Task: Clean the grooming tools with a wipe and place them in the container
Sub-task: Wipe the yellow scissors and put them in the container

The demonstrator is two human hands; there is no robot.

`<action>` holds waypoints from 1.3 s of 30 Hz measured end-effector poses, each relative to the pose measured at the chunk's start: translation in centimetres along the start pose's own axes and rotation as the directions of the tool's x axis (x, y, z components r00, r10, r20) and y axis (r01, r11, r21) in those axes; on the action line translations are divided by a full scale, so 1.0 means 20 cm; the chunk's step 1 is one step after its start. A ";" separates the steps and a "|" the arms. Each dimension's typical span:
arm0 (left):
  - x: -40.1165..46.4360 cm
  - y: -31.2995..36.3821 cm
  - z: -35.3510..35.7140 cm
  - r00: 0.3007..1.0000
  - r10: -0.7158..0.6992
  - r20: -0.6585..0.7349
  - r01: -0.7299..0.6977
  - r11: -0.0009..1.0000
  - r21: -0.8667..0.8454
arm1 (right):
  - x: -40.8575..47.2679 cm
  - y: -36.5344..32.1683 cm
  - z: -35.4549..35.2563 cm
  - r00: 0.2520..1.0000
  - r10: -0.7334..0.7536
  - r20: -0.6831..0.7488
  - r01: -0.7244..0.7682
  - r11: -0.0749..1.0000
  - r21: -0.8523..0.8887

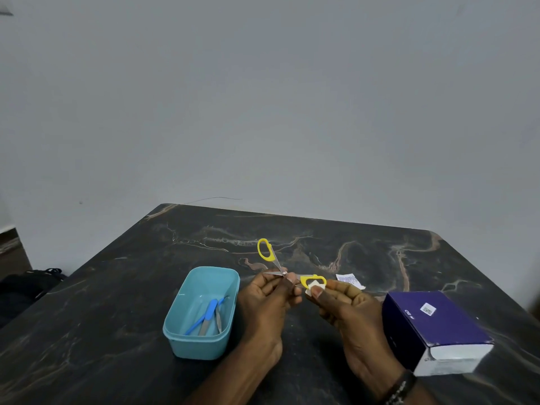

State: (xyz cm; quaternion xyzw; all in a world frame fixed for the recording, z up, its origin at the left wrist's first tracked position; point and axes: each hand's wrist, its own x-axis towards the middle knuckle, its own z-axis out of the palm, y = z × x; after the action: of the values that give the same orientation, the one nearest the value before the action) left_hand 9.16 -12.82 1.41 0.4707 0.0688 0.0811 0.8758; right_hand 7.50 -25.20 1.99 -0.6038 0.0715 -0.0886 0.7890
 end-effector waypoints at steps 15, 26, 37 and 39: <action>0.05 0.00 -0.06 0.892 0.400 0.211 -0.447 0.713 0.540 | 0.03 0.00 -0.03 0.983 -0.123 0.136 0.173 0.862 -0.476; 0.06 -0.04 -0.07 0.893 0.262 0.365 -0.432 0.725 0.536 | 0.01 -0.02 -0.02 0.967 -0.157 0.202 0.244 0.806 -0.539; 0.04 -0.06 -0.05 0.883 0.328 0.336 -0.464 0.727 0.506 | 0.05 -0.02 -0.06 0.970 -0.069 0.234 0.188 0.825 -0.532; 0.04 -0.06 -0.06 0.889 0.300 0.345 -0.446 0.734 0.512 | 0.05 -0.02 -0.06 0.969 -0.085 0.232 0.197 0.830 -0.522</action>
State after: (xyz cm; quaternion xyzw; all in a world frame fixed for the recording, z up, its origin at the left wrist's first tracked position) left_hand 9.86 -12.40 -0.23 0.7240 -0.1126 0.1742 0.6578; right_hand 8.15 -26.60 2.09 -0.8110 -0.0308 -0.0621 0.5810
